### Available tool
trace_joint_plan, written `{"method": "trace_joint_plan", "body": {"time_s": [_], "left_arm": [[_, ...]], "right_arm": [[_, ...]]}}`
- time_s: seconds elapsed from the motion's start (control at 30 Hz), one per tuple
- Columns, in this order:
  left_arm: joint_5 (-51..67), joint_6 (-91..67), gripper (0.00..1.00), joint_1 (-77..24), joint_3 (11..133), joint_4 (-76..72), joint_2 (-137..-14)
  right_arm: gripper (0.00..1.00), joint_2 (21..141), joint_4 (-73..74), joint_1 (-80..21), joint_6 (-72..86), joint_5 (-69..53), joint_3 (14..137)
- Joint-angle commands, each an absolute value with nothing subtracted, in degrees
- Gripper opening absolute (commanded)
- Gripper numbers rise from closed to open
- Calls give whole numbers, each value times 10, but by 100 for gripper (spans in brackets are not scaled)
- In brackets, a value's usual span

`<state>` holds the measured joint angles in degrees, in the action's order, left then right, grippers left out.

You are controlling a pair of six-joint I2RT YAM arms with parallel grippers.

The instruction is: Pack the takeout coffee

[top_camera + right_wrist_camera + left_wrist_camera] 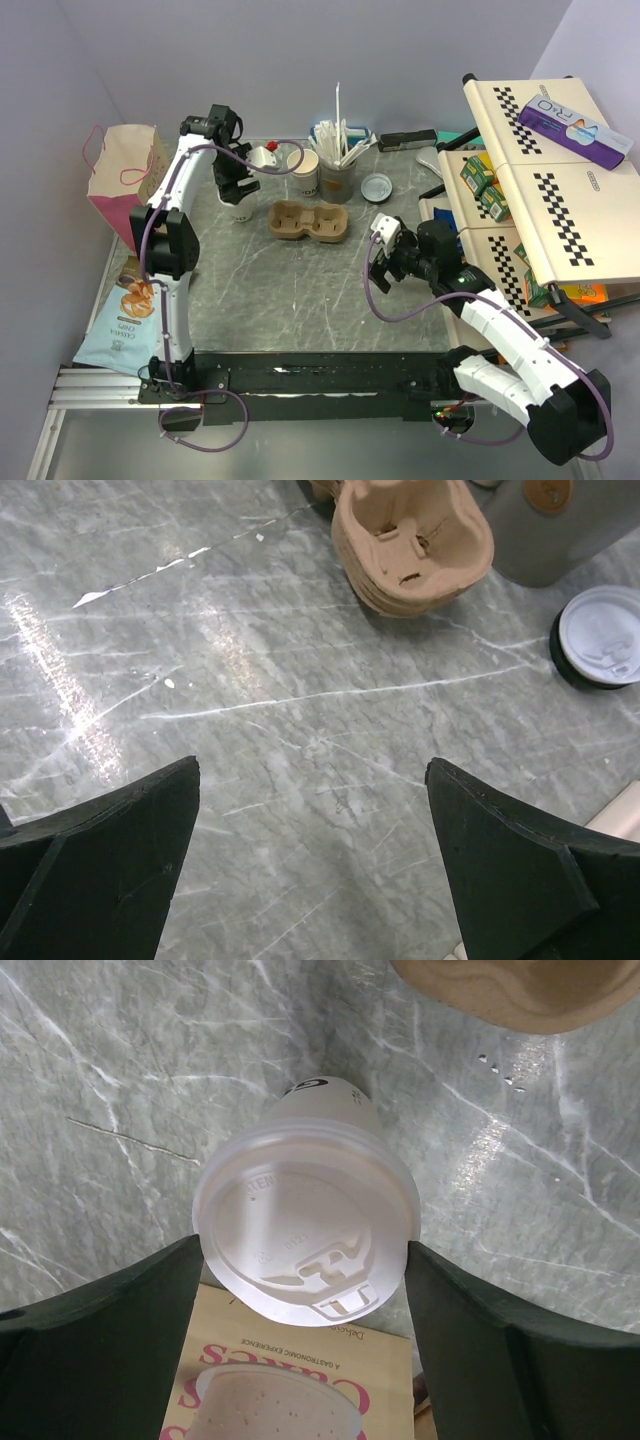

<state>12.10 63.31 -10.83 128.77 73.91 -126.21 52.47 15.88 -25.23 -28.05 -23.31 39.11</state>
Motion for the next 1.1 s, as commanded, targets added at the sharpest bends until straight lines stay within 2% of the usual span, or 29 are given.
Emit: {"method": "trace_joint_plan", "body": {"time_s": [0.0,0.13,0.33,0.53,0.6,0.77,0.9,1.07], "left_arm": [[144,629,88,-105,1296,726,-1265],[147,609,94,-105,1290,701,-1262],[156,598,97,-105,1296,677,-1247],[186,525,99,-105,1296,622,-1153],[203,486,99,-105,1245,569,-1111],[240,357,99,-105,1112,488,-962],[264,281,99,-105,1003,458,-858],[258,250,99,-105,888,425,-774]], "right_arm": [[100,533,142,-250,-260,-230,419],[100,540,142,-251,-256,-234,424],[100,553,138,-250,-254,-241,436],[100,652,105,-256,-296,-281,520],[100,732,117,-258,-319,-282,567],[97,905,256,-265,-507,-320,744],[96,978,338,-265,-600,-364,819],[93,1080,418,-272,-631,-368,914]]}}
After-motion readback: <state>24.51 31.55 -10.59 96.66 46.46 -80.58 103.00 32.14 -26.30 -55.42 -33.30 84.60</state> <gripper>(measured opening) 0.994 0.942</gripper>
